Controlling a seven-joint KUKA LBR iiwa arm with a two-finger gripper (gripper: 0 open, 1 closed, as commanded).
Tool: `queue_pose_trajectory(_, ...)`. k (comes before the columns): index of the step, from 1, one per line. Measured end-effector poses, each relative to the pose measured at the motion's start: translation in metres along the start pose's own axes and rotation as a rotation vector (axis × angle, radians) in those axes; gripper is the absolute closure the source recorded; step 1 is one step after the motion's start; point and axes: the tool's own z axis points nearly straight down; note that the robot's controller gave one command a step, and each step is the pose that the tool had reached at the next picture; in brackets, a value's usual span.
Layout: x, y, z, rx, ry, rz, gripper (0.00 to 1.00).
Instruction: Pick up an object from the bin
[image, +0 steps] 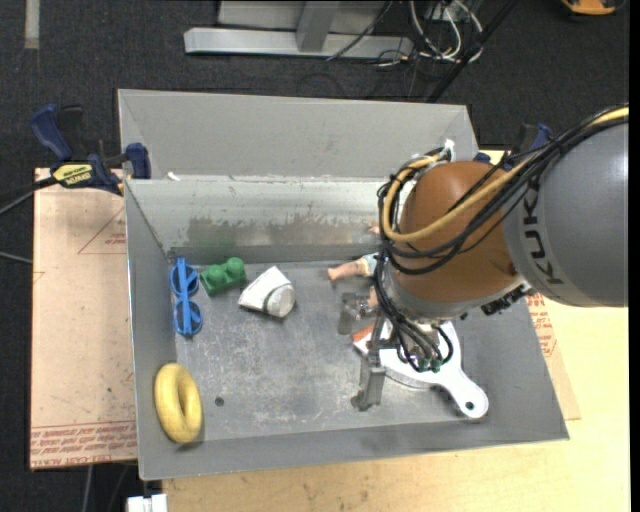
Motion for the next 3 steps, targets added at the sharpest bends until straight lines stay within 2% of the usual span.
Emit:
queue_pose_trajectory(1,-0.001,0.0,-0.004,-0.001,-0.007,0.002,0.0)
queue_pose_trajectory(2,0.006,-0.054,0.066,0.0,-0.009,-0.056,0.0)
queue_pose_trajectory(3,0.006,-0.074,0.097,-0.001,-0.004,-0.034,0.0)
